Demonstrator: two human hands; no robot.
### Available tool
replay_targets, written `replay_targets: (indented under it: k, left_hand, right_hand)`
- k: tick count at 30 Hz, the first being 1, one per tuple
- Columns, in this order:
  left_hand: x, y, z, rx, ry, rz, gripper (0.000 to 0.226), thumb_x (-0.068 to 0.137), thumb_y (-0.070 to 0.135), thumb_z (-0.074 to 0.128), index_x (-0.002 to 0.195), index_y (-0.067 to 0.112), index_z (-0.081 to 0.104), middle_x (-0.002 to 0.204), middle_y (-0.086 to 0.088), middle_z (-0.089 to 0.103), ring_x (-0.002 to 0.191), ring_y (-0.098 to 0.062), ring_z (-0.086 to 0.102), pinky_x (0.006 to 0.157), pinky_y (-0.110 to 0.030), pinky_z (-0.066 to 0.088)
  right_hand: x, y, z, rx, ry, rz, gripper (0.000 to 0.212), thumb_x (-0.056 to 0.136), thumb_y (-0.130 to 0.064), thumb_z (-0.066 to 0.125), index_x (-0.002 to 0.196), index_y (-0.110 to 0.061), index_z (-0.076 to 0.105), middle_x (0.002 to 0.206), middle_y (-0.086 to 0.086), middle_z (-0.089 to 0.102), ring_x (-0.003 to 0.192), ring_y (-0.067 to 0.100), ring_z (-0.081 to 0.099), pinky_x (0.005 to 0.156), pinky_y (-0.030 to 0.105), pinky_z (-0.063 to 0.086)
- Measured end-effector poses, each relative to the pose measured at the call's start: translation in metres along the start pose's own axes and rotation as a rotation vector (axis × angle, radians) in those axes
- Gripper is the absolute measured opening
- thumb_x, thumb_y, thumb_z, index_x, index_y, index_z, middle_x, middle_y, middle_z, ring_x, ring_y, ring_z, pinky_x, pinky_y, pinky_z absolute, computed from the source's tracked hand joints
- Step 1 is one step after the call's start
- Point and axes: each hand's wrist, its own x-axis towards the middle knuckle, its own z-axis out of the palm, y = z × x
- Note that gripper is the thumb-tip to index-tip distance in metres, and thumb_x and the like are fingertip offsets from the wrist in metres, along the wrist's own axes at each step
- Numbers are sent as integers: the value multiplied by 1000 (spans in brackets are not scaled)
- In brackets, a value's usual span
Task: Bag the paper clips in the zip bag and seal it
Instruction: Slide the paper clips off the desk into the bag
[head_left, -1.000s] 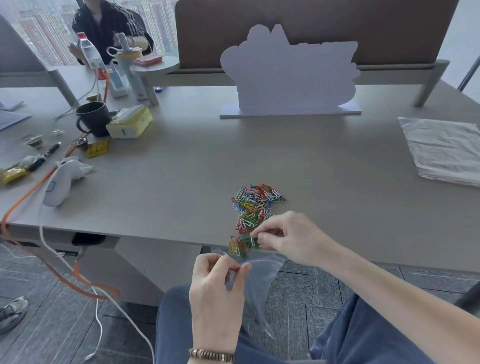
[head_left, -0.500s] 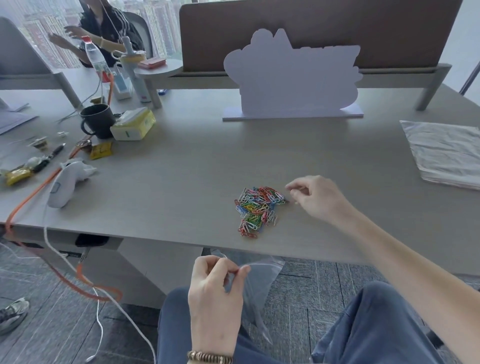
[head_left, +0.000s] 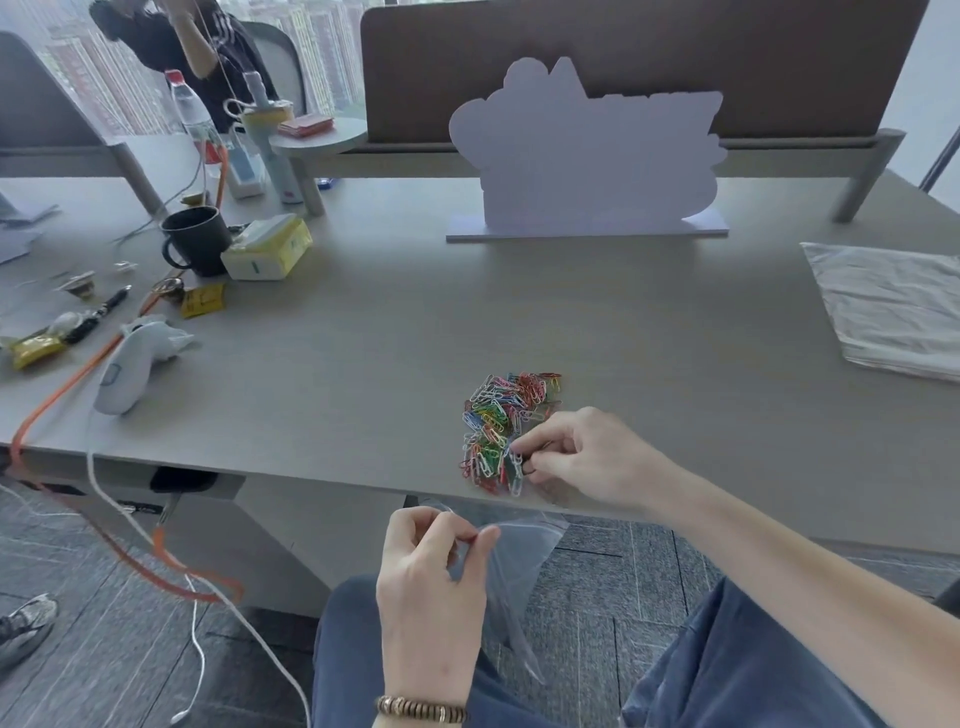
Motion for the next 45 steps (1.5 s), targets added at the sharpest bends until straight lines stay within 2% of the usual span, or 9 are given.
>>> replay_targets:
  k: [5, 9, 12, 24, 27, 33, 36, 39, 45]
  left_hand:
    - [2, 0, 1, -5, -10, 7, 22, 67, 24, 85, 64, 25, 63, 81, 11, 51, 68, -6, 53, 63, -8, 40]
    - [1, 2, 3, -16, -19, 4, 22, 68, 27, 85, 64, 25, 63, 81, 11, 51, 64, -1, 54, 61, -8, 41]
    - [1, 4, 5, -15, -26, 7, 21, 68, 27, 84, 64, 24, 64, 81, 11, 51, 65, -4, 55, 59, -12, 43]
    - [-4, 4, 4, -18, -26, 12, 21, 67, 26, 85, 64, 23, 64, 81, 10, 52, 63, -6, 54, 63, -14, 42]
    - [-3, 3, 2, -19, -27, -1, 21, 67, 28, 85, 64, 25, 64, 82, 12, 52, 70, -9, 55, 64, -13, 43]
    - [-3, 1, 0, -19, -34, -18, 22, 67, 28, 85, 63, 26, 64, 82, 13, 53, 74, -9, 55, 66, -9, 42]
    - [-2, 1, -1, -19, -37, -17, 22, 67, 28, 85, 62, 26, 64, 82, 13, 52, 71, -8, 56, 65, -7, 41]
    - [-1, 1, -3, -25, -34, -25, 22, 68, 28, 85, 63, 26, 64, 82, 13, 53, 64, -7, 57, 65, -7, 42]
    - [0, -1, -4, -19, -22, -31, 22, 68, 28, 85, 63, 26, 64, 83, 12, 53, 64, -5, 58, 68, -18, 46]
  right_hand:
    - [-7, -5, 14, 122, -45, 2, 22, 94, -9, 62, 108, -23, 73, 95, -4, 78, 87, 4, 75, 91, 31, 58]
    - [-11, -6, -9, 18, 131, -35, 19, 95, -15, 62, 105, -25, 75, 90, -7, 78, 87, 2, 73, 90, 21, 53]
    - [-15, 3, -27, -101, 215, 12, 15, 95, -20, 61, 97, -25, 76, 77, -4, 77, 73, 9, 73, 82, 26, 56]
    - [-18, -8, 2, 293, -73, 93, 17, 98, -7, 56, 97, -4, 73, 89, 13, 78, 81, 20, 78, 77, 30, 63]
    - [-13, -4, -8, 314, -14, 80, 18, 98, -7, 56, 96, -3, 73, 89, 13, 78, 82, 22, 77, 78, 29, 62]
    - [34, 20, -40, -150, 305, 46, 21, 96, -10, 57, 103, -19, 74, 94, -2, 77, 82, 13, 75, 89, 28, 54]
    - [60, 21, -48, -299, 298, 29, 31, 96, -9, 54, 122, -18, 69, 118, 3, 71, 102, 20, 69, 89, 23, 43]
    - [75, 18, -46, -386, 192, 19, 34, 95, -12, 57, 127, -20, 66, 121, 3, 68, 110, 20, 64, 86, 19, 38]
    - [54, 8, -27, -356, 121, 0, 24, 94, -13, 59, 111, -20, 75, 91, -5, 68, 73, 10, 65, 70, 18, 46]
